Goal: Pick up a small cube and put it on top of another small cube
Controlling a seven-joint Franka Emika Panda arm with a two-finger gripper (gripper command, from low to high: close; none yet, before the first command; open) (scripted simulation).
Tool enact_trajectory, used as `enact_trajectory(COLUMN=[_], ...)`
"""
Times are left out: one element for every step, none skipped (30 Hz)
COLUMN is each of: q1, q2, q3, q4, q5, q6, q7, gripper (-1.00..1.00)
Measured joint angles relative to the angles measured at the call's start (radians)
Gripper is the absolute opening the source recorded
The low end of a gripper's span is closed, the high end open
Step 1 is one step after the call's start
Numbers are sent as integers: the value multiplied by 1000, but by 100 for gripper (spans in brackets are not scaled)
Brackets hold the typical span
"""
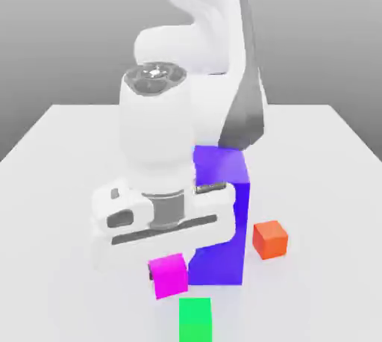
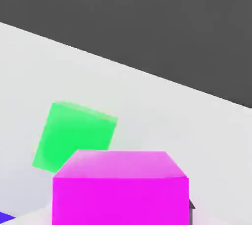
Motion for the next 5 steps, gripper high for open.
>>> enact_trajectory(q1=[-3, -8, -8, -8, -8], q2=[33, 62, 62, 62, 62], q3=[12, 22, 22, 22, 22], q4=[2, 4, 4, 4, 4], q5=[13, 24, 24, 24, 24], q6=[31, 57, 57, 57, 57], q7=[-8, -15, -15, -15, -15], gripper=[-100, 100, 100, 100, 100])
